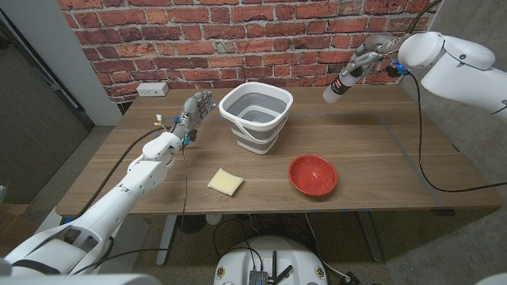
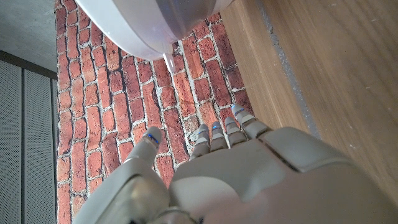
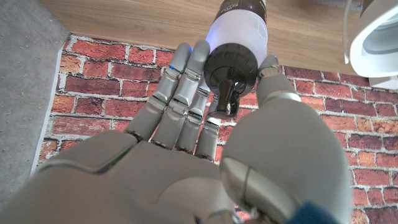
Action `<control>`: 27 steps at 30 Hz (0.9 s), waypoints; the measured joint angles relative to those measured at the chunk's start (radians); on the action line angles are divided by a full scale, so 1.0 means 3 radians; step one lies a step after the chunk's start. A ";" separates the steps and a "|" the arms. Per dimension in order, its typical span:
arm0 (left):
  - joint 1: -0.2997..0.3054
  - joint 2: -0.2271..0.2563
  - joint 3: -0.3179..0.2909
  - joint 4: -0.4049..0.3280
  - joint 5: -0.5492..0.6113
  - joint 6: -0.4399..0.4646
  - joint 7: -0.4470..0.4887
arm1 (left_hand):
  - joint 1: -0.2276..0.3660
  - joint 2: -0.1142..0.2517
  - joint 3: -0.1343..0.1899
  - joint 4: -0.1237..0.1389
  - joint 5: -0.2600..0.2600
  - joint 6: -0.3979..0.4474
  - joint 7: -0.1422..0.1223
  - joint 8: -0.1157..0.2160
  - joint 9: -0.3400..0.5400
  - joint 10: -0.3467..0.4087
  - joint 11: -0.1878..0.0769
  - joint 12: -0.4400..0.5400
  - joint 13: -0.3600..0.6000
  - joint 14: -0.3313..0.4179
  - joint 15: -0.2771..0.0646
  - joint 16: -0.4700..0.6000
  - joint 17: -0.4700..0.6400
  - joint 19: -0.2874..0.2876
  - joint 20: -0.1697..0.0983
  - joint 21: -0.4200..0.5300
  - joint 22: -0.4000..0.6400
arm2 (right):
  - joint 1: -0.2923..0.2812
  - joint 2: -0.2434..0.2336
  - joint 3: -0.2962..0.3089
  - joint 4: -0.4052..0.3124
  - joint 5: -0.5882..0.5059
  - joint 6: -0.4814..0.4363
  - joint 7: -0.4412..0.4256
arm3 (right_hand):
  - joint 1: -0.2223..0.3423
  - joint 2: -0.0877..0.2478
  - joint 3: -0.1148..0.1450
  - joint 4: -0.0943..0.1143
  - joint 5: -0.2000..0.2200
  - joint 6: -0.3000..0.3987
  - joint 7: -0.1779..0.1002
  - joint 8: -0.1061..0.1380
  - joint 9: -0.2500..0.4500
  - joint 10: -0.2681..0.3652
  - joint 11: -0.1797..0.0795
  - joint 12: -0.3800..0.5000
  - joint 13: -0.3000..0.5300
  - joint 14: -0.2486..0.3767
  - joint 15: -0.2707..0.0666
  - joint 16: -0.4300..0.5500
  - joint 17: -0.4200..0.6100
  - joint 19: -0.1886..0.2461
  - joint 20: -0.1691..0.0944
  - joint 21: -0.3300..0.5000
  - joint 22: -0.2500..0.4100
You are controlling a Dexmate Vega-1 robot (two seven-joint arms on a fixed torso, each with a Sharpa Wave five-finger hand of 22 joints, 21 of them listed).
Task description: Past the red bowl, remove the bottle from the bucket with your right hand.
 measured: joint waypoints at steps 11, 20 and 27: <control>0.0029 0.0003 -0.0002 -0.0041 -0.0006 0.0036 0.0041 | 0.0000 0.0000 0.0000 0.0000 0.0000 0.0000 0.0000 0.0000 0.0000 0.0000 0.0000 0.0000 0.0000 0.0000 0.0000 0.0000 0.0007 0.0000 0.0000 0.0000 0.0000 | 0.0225 0.0170 -0.0254 0.0210 -0.0381 0.0120 0.0433 | 0.0000 0.0000 -0.0007 -0.0002 0.0000 -0.0018 -0.0018 0.0001 0.0000 -0.0012 -0.0012 -0.0019 0.0021 -0.0007 0.0005 -0.0031 0.0012 -0.0023 0.0011 0.0039 0.0000; 0.0070 0.0005 -0.0002 -0.0073 -0.0015 0.0050 0.0067 | 0.0000 0.0000 0.0001 0.0001 0.0000 0.0000 0.0000 0.0000 0.0000 0.0000 0.0000 0.0000 0.0000 0.0000 0.0000 0.0000 0.0008 0.0000 0.0000 0.0000 0.0000 | 0.0360 0.0321 -0.0401 0.0367 -0.0697 0.0253 0.0804 | 0.0000 0.0000 -0.0010 0.0000 -0.0003 -0.0023 -0.0025 0.0001 0.0000 -0.0012 -0.0013 -0.0028 0.0026 -0.0015 0.0008 -0.0031 0.0028 -0.0021 0.0009 0.0056 0.0000; 0.0093 0.0007 -0.0002 -0.0094 -0.0018 0.0055 0.0076 | 0.0000 0.0000 0.0014 0.0014 0.0000 0.0012 0.0012 0.0000 0.0000 0.0000 0.0000 0.0000 0.0000 0.0000 0.0000 0.0000 0.0008 0.0000 0.0000 0.0000 0.0000 | 0.0476 0.0452 -0.0514 0.0503 -0.0896 0.0349 0.1078 | 0.0000 0.0000 -0.0018 -0.0001 0.0000 -0.0018 -0.0030 0.0000 0.0001 -0.0012 -0.0013 -0.0032 0.0038 -0.0016 0.0008 -0.0044 0.0032 -0.0032 0.0021 0.0068 0.0000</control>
